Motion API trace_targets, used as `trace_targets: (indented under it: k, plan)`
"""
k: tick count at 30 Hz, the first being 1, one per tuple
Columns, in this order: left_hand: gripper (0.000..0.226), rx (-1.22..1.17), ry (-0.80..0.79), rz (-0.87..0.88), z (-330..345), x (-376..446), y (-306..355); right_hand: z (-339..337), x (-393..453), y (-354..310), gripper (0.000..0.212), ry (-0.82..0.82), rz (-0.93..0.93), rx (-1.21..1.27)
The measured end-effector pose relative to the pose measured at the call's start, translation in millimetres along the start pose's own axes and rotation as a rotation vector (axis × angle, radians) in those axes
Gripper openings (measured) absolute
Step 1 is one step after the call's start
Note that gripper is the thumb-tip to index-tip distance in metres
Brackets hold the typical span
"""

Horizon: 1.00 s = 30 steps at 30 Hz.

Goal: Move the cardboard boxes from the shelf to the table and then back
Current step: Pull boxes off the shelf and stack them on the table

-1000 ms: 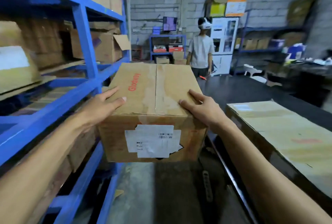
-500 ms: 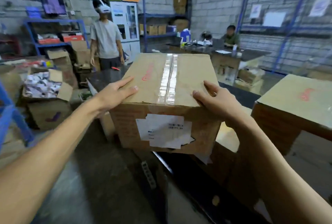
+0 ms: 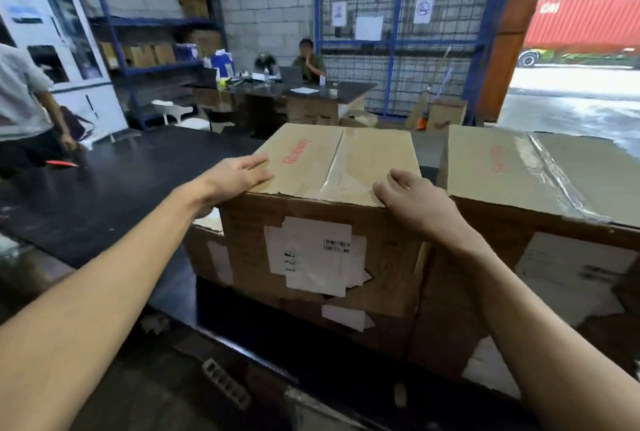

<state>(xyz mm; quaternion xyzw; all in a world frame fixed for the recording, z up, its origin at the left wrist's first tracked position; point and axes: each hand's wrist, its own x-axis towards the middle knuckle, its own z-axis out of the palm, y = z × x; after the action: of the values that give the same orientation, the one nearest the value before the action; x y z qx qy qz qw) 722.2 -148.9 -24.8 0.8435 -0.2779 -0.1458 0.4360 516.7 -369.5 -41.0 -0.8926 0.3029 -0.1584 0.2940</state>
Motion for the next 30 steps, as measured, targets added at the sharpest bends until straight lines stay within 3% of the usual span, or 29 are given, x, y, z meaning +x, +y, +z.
trace_targets:
  k: [3, 7, 10, 13, 18, 30]
  plan:
    - [0.056, -0.035, -0.051, 0.000, -2.2, 27.2, -6.3, 9.0, 2.7, -12.5, 0.054, 0.098, 0.004, -0.186]
    - [0.055, -0.090, -0.060, 0.033, 0.1, 55.6, -10.7, 10.0, 13.1, -24.2, 0.054, 0.296, -0.062, -0.665]
    - [0.055, -0.105, -0.066, 0.055, 6.2, 71.7, -7.3, 3.8, 25.1, -27.6, 0.058, 0.213, -0.024, -0.811]
    - [0.059, -0.106, -0.089, 0.080, 13.2, 83.6, -2.1, -8.9, 35.1, -22.3, 0.067, 0.123, 0.103, -0.844]
    - [0.064, -0.069, -0.157, 0.101, 21.0, 93.0, 4.3, -19.8, 36.8, -13.0, 0.064, 0.014, 0.198, -0.621]
    - [0.061, -0.140, -0.177, 0.109, 29.3, 101.3, 9.6, -16.4, 31.7, -1.4, 0.064, 0.082, 0.140, -0.521]
